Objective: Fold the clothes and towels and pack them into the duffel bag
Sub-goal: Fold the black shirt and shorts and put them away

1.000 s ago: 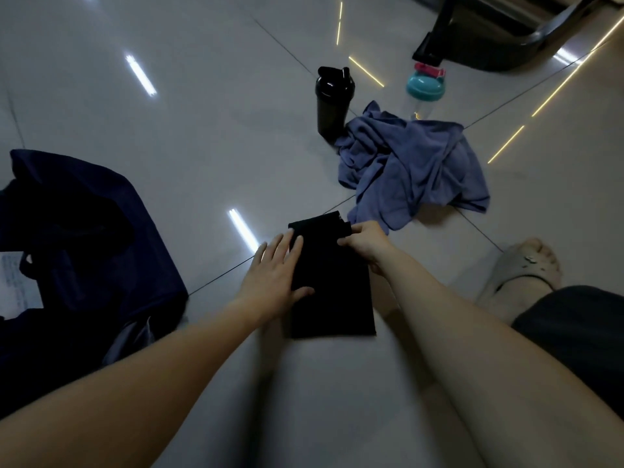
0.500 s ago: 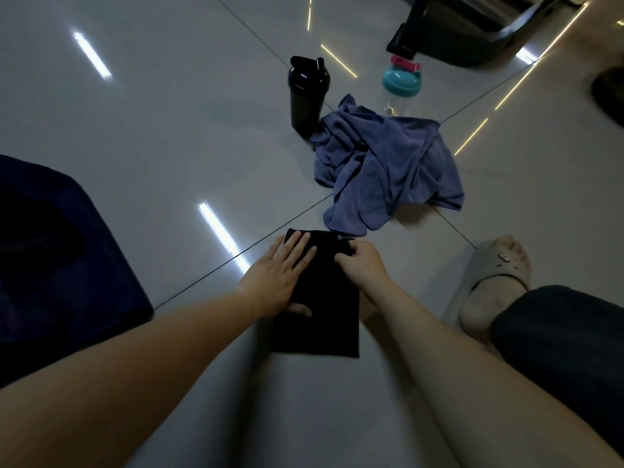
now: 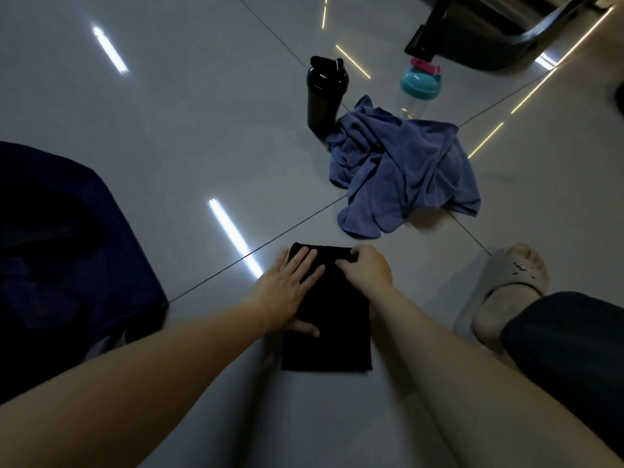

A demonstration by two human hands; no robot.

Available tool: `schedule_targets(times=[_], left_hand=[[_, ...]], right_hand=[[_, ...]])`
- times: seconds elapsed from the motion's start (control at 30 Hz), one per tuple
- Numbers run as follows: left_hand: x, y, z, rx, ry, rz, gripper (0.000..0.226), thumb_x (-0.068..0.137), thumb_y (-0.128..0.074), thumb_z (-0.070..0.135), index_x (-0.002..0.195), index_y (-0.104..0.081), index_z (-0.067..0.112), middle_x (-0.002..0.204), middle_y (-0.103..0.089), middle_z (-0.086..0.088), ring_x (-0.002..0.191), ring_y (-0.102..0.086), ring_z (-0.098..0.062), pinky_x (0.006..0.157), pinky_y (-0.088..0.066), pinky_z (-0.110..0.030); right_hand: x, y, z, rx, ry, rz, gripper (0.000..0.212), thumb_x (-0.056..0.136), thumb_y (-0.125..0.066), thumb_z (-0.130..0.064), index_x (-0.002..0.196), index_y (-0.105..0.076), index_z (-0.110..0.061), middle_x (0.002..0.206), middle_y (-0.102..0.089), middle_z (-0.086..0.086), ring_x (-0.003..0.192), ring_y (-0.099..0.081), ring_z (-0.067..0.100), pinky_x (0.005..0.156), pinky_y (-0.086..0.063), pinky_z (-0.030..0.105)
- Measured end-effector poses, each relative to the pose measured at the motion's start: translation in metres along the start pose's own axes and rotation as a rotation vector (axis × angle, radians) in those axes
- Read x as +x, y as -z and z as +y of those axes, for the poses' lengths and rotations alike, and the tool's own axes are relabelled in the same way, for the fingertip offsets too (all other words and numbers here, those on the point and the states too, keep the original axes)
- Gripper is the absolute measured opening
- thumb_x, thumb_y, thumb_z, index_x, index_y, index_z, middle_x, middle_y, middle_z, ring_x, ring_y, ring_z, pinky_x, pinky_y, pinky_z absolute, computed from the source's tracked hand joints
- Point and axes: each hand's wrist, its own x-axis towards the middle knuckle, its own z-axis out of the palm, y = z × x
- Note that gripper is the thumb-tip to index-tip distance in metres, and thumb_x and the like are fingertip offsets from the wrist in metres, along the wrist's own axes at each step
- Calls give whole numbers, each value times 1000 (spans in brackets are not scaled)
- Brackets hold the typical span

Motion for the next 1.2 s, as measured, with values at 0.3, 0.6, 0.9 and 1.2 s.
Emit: schedule_targets(times=[0.3,0.6,0.9,1.2], left_hand=[[-88,-9,-76,-811,522,222,33,85,-63,19,118,-61,22,118,-60,3,103,-61,-20,89,-52,-38],[-106,-27,-96,-758,542,-150,27,80,-73,41,101,-63,30,101,-68,7,91,-64,-15,83,-55,-33],[-99,-34,-94,-806,606,-162,39,90,-68,53,110,-66,19,100,-64,4,92,-62,-17,78,-53,-33],[-95,-42,-89,-650,664,-134,44,105,-38,51,112,-60,13,115,-55,-9,101,-57,-29,90,-50,-43]], right_hand=[[-16,-58,-81,-27,273,-338,33,85,-74,-38,69,-51,-21,68,-53,-2,69,-54,20,56,-36,31],[-34,-67,-88,-71,376,-370,39,90,-71,-34,65,-44,-21,64,-46,-3,60,-44,13,55,-32,29],[-33,-65,-87,-39,358,-347,37,95,-66,-31,67,-45,-22,66,-48,-4,64,-46,18,59,-34,31],[-32,-75,-88,-44,270,-300,32,97,-61,-31,70,-48,-20,77,-56,4,78,-54,27,68,-38,31]])
